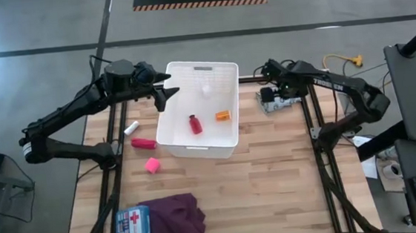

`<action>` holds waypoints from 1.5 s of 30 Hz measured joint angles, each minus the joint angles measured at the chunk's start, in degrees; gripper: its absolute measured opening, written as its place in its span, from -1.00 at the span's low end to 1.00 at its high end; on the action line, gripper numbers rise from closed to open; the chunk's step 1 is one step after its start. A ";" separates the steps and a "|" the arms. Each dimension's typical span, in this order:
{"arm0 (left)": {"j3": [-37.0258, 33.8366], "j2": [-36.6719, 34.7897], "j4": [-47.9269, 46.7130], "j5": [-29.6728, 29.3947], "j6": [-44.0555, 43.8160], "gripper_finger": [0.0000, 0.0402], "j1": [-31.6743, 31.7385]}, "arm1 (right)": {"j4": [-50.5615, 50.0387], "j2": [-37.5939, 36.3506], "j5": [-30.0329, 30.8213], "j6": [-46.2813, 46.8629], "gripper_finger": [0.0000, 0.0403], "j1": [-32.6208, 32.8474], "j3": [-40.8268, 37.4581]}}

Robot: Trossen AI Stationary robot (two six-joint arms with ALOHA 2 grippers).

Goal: Pick & place medical supplies in basket/bin
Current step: Put the mailer bag into the white bin

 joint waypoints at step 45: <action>0.02 -0.11 -0.20 0.00 -6.11 0.47 -0.17 | 13.19 11.79 -7.71 12.56 -0.24 -15.13 7.16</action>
